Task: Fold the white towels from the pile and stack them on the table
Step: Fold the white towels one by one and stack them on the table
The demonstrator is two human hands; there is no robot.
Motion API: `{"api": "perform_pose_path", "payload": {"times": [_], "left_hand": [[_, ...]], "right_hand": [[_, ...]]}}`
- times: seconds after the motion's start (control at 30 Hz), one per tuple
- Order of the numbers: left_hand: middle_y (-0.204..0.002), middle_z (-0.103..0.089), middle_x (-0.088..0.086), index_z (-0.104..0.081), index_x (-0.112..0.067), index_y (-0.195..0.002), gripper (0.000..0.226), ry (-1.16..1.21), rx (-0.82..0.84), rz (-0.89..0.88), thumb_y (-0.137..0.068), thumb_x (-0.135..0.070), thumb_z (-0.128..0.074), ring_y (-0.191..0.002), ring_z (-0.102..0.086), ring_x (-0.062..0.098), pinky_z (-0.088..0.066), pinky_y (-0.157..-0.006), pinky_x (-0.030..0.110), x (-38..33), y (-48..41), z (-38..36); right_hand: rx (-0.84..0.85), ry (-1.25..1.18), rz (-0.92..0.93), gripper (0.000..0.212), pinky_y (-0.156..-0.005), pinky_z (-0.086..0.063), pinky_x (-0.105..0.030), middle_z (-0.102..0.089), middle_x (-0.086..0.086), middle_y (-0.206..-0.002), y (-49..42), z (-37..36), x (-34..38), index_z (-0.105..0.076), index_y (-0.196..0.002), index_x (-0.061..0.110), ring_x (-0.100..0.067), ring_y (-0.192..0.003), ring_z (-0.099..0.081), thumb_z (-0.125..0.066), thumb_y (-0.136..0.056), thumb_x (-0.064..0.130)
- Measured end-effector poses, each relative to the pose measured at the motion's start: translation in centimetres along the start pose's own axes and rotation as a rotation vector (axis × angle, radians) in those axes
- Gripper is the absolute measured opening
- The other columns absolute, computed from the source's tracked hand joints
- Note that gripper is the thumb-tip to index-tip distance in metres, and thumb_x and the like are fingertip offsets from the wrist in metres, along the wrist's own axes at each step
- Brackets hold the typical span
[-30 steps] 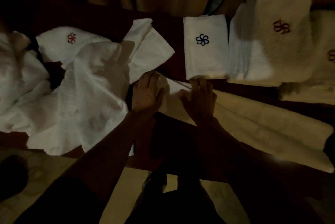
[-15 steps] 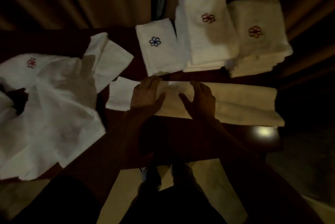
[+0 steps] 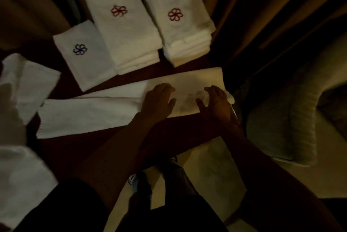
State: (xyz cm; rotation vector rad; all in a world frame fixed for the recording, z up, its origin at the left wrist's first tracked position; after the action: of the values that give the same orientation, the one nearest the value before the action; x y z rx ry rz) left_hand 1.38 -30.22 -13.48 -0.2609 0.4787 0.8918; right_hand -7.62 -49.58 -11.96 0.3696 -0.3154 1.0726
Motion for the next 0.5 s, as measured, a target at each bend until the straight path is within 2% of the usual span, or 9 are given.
{"api": "perform_pose_path", "payload": {"times": [0.13,0.23,0.37,0.5], "left_hand": [[-0.129,-0.059,0.004,-0.06,-0.016,-0.127,0.033,-0.065,0.083,0.08,-0.096,-0.028,-0.058,-0.119,-0.054,0.026,-0.048,-0.092,0.045,-1.1,-1.2,-2.3],[-0.126,-0.058,0.005,-0.06,-0.018,-0.127,0.031,-0.168,0.107,0.137,-0.097,-0.023,-0.055,-0.115,-0.054,0.029,-0.046,-0.086,0.047,-1.0,-1.6,-3.2],[-0.118,-0.059,0.004,-0.059,-0.02,-0.124,0.028,-0.3,0.16,0.129,-0.097,-0.026,-0.055,-0.109,-0.054,0.029,-0.045,-0.082,0.045,-1.2,-2.2,-3.3],[-0.114,-0.058,0.0,-0.062,-0.023,-0.117,0.023,-0.295,0.179,0.125,-0.096,-0.031,-0.056,-0.107,-0.054,0.026,-0.041,-0.085,0.043,-1.2,-2.4,-3.1]], "right_hand": [[0.012,-0.048,-0.08,0.056,-0.105,-0.041,-0.059,-0.046,-0.009,-0.148,-1.3,0.3,-3.0,-0.052,-0.139,0.017,-0.034,-0.138,-0.039,-0.061,-0.092,0.047],[0.034,-0.054,-0.199,0.055,-0.108,-0.037,-0.06,-0.04,-0.01,-0.151,-2.3,0.5,-4.4,-0.047,-0.143,0.019,-0.035,-0.141,-0.033,-0.058,-0.095,0.043],[0.13,0.001,-0.293,0.053,-0.11,-0.029,-0.059,-0.038,-0.01,-0.152,-3.3,1.0,-5.7,-0.039,-0.147,0.022,-0.036,-0.142,-0.028,-0.055,-0.098,0.038],[0.159,-0.014,-0.318,0.054,-0.11,-0.03,-0.059,-0.039,-0.01,-0.149,-3.9,1.2,-6.6,-0.041,-0.146,0.021,-0.035,-0.141,-0.029,-0.06,-0.096,0.031]]}}
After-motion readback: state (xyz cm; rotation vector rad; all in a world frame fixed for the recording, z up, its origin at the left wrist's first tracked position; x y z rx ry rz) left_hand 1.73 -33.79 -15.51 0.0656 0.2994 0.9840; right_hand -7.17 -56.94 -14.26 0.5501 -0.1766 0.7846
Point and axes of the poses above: each hand's wrist, its own y-axis away from the middle knuckle, its own z-axis out of the back of the hand, x = y × z, the point moved 3 cm from there along -y, towards the middle knuckle
